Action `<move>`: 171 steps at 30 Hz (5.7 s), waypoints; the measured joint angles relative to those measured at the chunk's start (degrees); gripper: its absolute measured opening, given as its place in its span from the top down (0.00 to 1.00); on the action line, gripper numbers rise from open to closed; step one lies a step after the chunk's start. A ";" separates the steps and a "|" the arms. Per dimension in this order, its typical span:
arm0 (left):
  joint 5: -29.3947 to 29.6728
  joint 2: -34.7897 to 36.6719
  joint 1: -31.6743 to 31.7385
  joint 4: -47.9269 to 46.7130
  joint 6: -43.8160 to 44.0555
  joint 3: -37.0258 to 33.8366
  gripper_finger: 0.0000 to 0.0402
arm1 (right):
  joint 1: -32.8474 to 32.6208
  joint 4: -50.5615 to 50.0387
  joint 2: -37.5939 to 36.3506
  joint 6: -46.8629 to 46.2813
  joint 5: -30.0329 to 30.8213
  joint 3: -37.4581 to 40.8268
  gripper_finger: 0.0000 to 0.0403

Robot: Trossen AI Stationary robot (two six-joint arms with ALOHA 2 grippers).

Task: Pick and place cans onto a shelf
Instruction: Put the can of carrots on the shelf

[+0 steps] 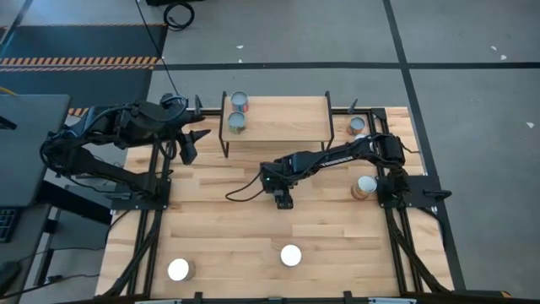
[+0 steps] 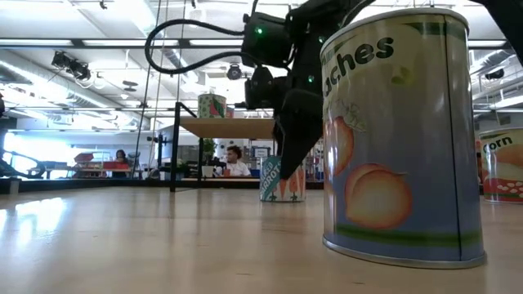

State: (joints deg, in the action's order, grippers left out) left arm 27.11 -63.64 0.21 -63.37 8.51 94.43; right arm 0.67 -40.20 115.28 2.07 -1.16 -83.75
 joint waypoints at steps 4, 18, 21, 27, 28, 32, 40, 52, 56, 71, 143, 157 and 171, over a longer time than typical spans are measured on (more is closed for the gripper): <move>-0.90 0.00 0.00 0.12 -0.03 0.02 0.53 | 0.02 -12.27 -0.07 0.80 0.03 -10.21 0.29; 7.71 2.53 0.00 0.92 1.35 0.07 0.53 | 12.09 -18.26 -0.40 8.33 9.71 -34.74 0.27; 9.03 3.11 0.00 0.87 1.78 0.06 0.53 | 15.94 -17.45 0.55 9.46 9.13 -34.73 0.27; 12.78 4.29 0.00 0.98 4.01 0.04 0.53 | 20.77 -12.37 0.87 12.08 4.35 -32.59 0.24; 13.03 4.50 0.00 0.94 4.15 0.04 0.53 | 21.38 -12.56 0.89 12.06 3.29 -32.12 0.23; 13.40 4.55 0.00 1.85 5.26 0.04 0.53 | 22.94 -9.62 0.87 13.08 0.69 -29.04 0.19; 13.90 3.26 0.00 6.35 6.34 0.02 0.53 | 23.74 -5.69 0.87 15.09 -0.89 -27.58 0.10; 12.68 3.04 0.39 1.50 2.55 -0.02 0.53 | 23.60 -8.01 -8.52 5.20 1.24 -27.63 0.06; 11.91 2.99 0.97 -2.55 1.73 -0.02 0.53 | 21.85 -12.24 -9.42 -7.23 4.65 -27.65 0.08; 8.68 4.46 2.75 -2.54 -7.98 -0.02 0.53 | 15.99 -13.84 -1.68 -34.10 20.66 -26.71 0.09; 2.56 0.98 2.80 13.38 -1.68 -0.04 0.53 | 27.44 18.49 -3.76 -3.53 10.46 -12.94 0.14; 3.67 1.53 2.80 13.81 -2.16 0.00 0.53 | 27.92 12.80 -8.13 2.55 7.35 -16.50 0.14; 3.70 1.84 2.80 13.51 -5.12 0.00 0.53 | 28.32 10.44 -8.46 -1.10 8.32 -9.41 0.14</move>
State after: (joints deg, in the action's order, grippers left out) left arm 30.81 -61.80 3.01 -49.87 3.40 94.43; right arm 28.98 -29.76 106.83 0.96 7.15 -93.15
